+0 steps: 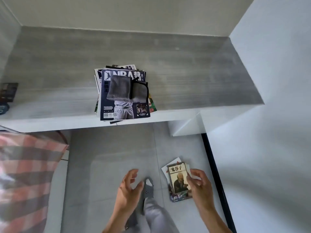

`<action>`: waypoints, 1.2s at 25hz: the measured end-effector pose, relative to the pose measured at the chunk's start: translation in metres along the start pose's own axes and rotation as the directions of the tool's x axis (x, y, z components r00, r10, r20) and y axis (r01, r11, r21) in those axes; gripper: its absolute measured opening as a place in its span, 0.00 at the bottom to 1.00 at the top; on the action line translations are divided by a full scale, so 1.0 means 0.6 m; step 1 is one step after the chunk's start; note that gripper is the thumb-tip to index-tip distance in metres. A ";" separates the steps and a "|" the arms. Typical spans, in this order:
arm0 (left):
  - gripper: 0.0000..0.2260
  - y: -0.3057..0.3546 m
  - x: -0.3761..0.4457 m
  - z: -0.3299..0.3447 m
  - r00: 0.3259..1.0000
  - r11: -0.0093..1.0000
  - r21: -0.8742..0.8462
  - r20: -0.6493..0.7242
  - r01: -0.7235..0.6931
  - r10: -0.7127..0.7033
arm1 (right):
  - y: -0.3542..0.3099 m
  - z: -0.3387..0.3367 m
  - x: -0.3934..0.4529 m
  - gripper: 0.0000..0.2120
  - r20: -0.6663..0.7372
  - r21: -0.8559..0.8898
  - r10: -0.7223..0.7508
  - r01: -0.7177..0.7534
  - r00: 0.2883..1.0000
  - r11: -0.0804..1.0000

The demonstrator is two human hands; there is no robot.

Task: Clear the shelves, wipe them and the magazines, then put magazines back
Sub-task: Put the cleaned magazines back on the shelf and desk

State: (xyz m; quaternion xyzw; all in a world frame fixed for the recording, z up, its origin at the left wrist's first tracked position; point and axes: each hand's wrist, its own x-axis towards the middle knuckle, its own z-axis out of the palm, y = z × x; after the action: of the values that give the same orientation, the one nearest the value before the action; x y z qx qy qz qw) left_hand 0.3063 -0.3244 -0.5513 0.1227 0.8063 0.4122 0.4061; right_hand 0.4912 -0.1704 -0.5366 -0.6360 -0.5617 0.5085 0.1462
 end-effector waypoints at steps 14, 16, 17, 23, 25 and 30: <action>0.14 -0.188 -0.072 0.237 0.946 0.952 0.058 0.111 0.299 -0.304 | 0.295 -0.067 0.013 0.13 0.015 -0.212 0.261 -0.252 0.965 0.944; 0.13 -0.230 -0.033 0.309 0.930 0.937 0.105 0.125 0.333 -0.345 | 0.372 -0.067 0.077 0.14 0.063 -0.260 0.259 -0.235 0.964 0.937; 0.13 -0.256 -0.009 0.345 0.918 0.925 0.119 0.125 0.362 -0.375 | 0.414 -0.064 0.109 0.14 0.074 -0.276 0.282 -0.253 0.956 0.927; 0.19 -0.492 0.204 0.655 0.822 0.831 0.185 0.147 0.524 -0.551 | 0.760 -0.031 0.391 0.15 0.111 -0.448 0.363 -0.279 0.925 0.849; 0.19 -0.564 0.289 0.752 0.824 0.832 0.218 0.152 0.510 -0.545 | 0.861 -0.015 0.495 0.18 0.148 -0.446 0.331 -0.236 0.932 0.863; 0.28 -0.749 0.451 0.920 0.802 0.794 0.237 0.084 0.560 -0.591 | 1.062 0.029 0.719 0.33 0.157 -0.564 0.278 -0.145 0.948 0.813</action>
State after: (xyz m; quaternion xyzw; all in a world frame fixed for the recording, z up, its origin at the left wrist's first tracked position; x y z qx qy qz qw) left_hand 0.6120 -0.1514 -1.2268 -0.0575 0.8088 0.1749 0.5586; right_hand 0.7734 -0.0127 -1.2350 -0.6460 -0.6214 0.4113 -0.1653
